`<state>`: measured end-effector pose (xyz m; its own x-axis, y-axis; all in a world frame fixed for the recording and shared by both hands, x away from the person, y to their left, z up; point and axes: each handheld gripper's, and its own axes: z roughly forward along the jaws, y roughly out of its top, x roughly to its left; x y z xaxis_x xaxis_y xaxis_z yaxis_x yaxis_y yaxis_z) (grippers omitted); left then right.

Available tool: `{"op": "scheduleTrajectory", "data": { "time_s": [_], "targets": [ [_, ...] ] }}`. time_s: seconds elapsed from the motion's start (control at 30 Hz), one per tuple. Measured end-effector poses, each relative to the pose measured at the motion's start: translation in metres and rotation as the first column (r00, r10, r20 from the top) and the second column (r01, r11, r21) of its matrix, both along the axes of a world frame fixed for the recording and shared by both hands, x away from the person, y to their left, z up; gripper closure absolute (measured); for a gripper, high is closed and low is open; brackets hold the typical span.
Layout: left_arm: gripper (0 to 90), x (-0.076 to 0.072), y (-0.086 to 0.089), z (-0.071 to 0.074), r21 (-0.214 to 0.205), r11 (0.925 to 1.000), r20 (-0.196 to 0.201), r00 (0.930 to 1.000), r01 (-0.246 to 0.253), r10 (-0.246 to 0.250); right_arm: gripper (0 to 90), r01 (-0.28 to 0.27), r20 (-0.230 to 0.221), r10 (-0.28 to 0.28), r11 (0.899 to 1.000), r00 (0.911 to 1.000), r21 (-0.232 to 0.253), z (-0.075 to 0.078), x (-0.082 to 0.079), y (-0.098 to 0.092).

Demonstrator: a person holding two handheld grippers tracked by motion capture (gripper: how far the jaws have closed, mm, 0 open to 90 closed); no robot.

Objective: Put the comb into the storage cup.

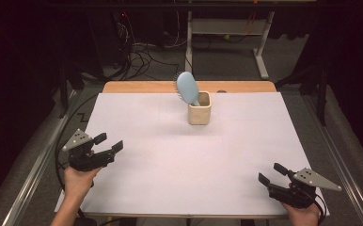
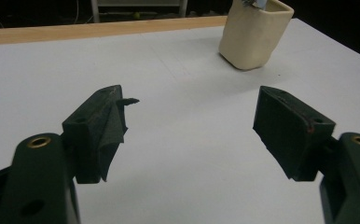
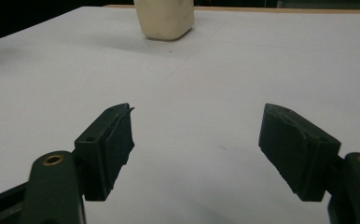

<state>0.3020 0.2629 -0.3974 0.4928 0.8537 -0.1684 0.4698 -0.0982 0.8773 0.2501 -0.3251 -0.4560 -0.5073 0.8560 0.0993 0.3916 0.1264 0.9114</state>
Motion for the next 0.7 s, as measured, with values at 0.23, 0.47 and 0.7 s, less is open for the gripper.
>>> {"op": "scheduleTrajectory", "data": {
  "time_s": [0.23, 0.47, 0.7],
  "targets": [
    [25.8, -0.003, 0.004, -0.003, 0.006, 1.0, 0.001, 1.0, -0.007, 0.007, 26.7, 0.001, -0.005, -0.001, 1.0, 1.0, -0.001, 0.0, 0.0, 0.0],
    [25.9, -0.006, 0.01, -0.006, 0.003, 0.9999, 0.004, 0.9999, -0.015, 0.015, 26.7, 0.004, -0.005, -0.004, 1.0, 1.0, 0.001, -0.001, 0.001, 0.0],
    [26.6, -0.01, 0.012, -0.011, 0.003, 0.9998, 0.014, 0.9997, -0.021, 0.021, 26.8, 0.002, -0.004, -0.002, 1.0, 1.0, 0.001, 0.0, 0.0, 0.0]
  ]
}}
